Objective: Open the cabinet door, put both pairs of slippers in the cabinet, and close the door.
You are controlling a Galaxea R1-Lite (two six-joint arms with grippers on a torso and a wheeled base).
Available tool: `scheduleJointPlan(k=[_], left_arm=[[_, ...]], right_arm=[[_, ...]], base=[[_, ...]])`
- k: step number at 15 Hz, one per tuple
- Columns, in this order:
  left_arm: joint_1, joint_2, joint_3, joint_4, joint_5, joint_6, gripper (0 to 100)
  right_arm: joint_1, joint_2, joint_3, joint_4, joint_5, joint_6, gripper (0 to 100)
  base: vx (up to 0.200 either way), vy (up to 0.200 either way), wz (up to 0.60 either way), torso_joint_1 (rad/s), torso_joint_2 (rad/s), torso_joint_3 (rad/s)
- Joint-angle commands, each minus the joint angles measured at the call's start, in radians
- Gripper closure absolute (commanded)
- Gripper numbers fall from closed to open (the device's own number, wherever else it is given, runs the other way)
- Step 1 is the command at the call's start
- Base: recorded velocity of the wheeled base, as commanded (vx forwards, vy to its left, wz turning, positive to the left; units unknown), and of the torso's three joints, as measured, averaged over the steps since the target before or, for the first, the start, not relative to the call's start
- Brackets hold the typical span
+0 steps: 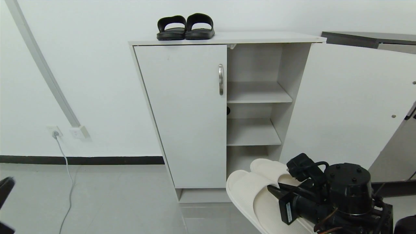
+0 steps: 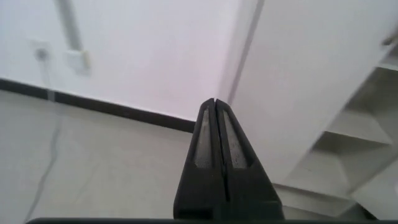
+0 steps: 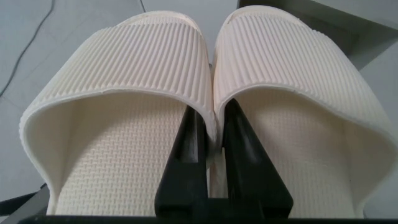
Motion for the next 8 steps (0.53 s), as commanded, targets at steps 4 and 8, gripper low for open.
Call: scheduleJointPlan(k=[4,8], left_arm=[[0.141,-0.602,0.136,0.404,-0.049,0.031,100],[0.146,-0.617,0.151,0.464,-0.259,0.039,100]], right_arm=[[0.012,0.009,0.002,-0.007,-0.001,-0.002,100],[0.021,0.013,0.003,-0.014,-0.009,-0.003,100]], base=[[0.0,0.0,0.0,0.0,0.0,0.0],[0.0,0.0,0.0,0.0,0.0,0.0]])
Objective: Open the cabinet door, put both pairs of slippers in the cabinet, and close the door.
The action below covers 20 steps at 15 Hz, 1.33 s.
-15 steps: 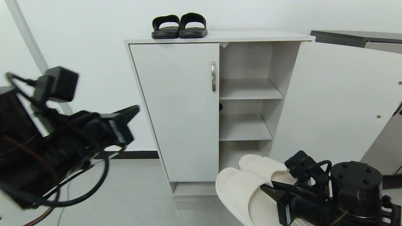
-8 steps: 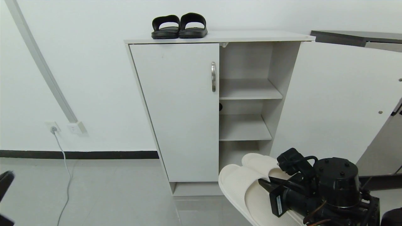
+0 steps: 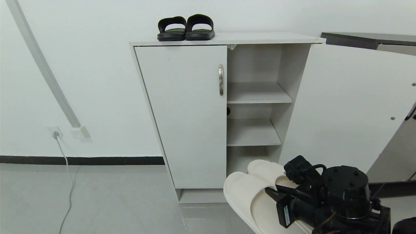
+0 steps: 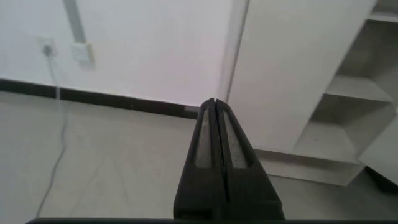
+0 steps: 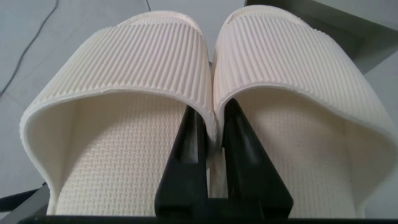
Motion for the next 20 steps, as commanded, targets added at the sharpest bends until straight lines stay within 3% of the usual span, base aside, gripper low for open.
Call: scheduleJointPlan(k=[1,3,4,5,6,7,9,11,20], left_arm=[[0.001,-0.038,0.005,0.002,-0.051,0.008,100],[0.001,-0.037,0.005,0.033,-0.062,0.039,100],[0.001,-0.037,0.004,0.045,-0.093,0.082,100],[0.001,-0.037,0.005,0.044,-0.165,0.125,100],[0.001,-0.037,0.005,0.044,-0.186,0.14,100],[0.001,-0.037,0.005,0.044,-0.183,0.136,100],[0.001,-0.037,0.005,0.044,-0.178,0.102,100],[0.001,-0.037,0.005,0.044,-0.169,0.1,100],[0.001,-0.037,0.005,0.044,-0.166,0.091,100]], right_arm=[[0.001,0.014,-0.003,-0.002,-0.003,-0.002,100],[0.001,0.053,-0.022,-0.02,-0.006,-0.006,100],[0.001,0.087,-0.034,-0.055,-0.009,-0.009,100],[0.001,0.127,-0.046,-0.112,-0.023,-0.014,100],[0.003,0.165,-0.069,-0.156,-0.071,-0.012,100],[0.003,0.184,-0.082,-0.172,-0.101,-0.012,100],[-0.004,0.287,-0.214,-0.183,-0.333,-0.005,100],[-0.03,0.362,-0.35,-0.158,-0.537,-0.005,100],[-0.025,0.437,-0.448,-0.153,-0.566,-0.005,100]], base=[[0.0,0.0,0.0,0.0,0.0,0.0],[0.0,0.0,0.0,0.0,0.0,0.0],[0.0,0.0,0.0,0.0,0.0,0.0],[0.0,0.0,0.0,0.0,0.0,0.0],[0.0,0.0,0.0,0.0,0.0,0.0],[0.0,0.0,0.0,0.0,0.0,0.0],[0.0,0.0,0.0,0.0,0.0,0.0],[0.0,0.0,0.0,0.0,0.0,0.0],[0.0,-0.022,0.0,0.0,0.0,0.001]])
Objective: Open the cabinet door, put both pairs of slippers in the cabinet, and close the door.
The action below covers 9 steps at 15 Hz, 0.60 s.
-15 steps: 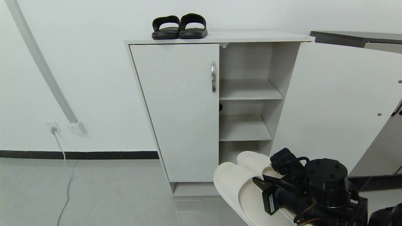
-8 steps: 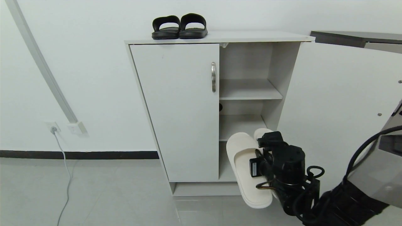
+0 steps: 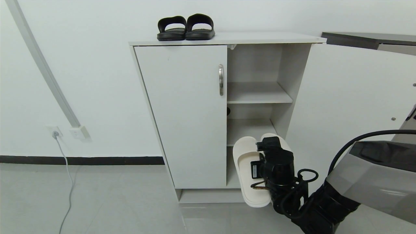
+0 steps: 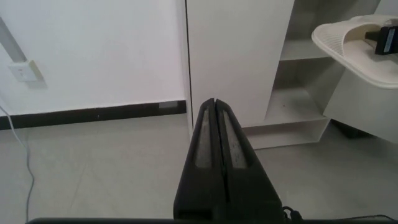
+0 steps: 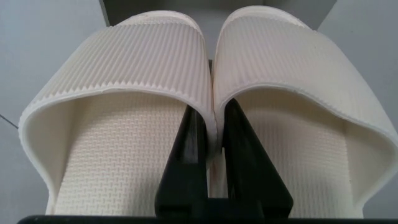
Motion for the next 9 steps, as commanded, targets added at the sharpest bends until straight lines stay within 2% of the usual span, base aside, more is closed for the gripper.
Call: scheduleJointPlan(k=[1,3,9], left_arm=[[0.0,0.003,0.0,0.0,0.0,-0.001,100],[0.0,0.003,0.0,0.0,0.0,-0.001,100],[0.0,0.003,0.0,0.0,0.0,-0.002,100]], right_arm=[[0.0,0.023,-0.013,-0.001,0.0,-0.001,100],[0.0,0.032,-0.02,-0.003,0.002,-0.001,100],[0.0,0.086,-0.124,0.007,0.02,-0.001,100]], base=[[0.0,-0.2,0.0,-0.002,0.0,0.002],[0.0,-0.2,0.0,0.002,0.0,0.0],[0.0,0.0,0.0,0.0,0.0,0.0]])
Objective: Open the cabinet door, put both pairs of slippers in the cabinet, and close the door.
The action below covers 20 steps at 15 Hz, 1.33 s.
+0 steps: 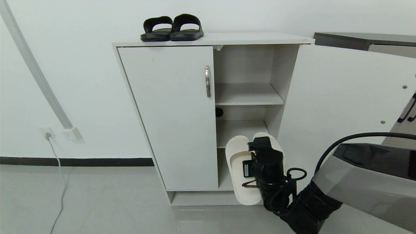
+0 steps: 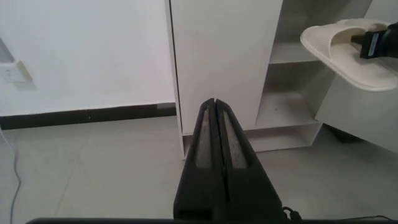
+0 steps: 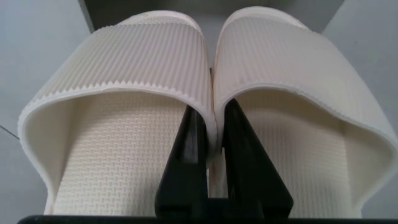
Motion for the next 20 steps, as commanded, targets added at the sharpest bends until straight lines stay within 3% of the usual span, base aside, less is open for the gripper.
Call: scheduleJointPlan(k=[1,11,20], left_arm=[[0.0,0.003,0.0,0.0,0.0,0.0,100],[0.0,0.003,0.0,0.0,0.0,0.001,100],[0.0,0.003,0.0,0.0,0.0,0.001,100]], right_arm=[[0.001,0.037,-0.044,0.001,0.015,0.004,100],[-0.007,0.115,-0.106,0.007,0.059,0.028,100],[-0.027,0.128,-0.217,0.193,0.062,0.123,100]], base=[[0.0,0.0,0.0,0.0,0.0,0.0],[0.0,0.0,0.0,0.0,0.0,0.0],[0.0,0.0,0.0,0.001,0.0,-0.173]])
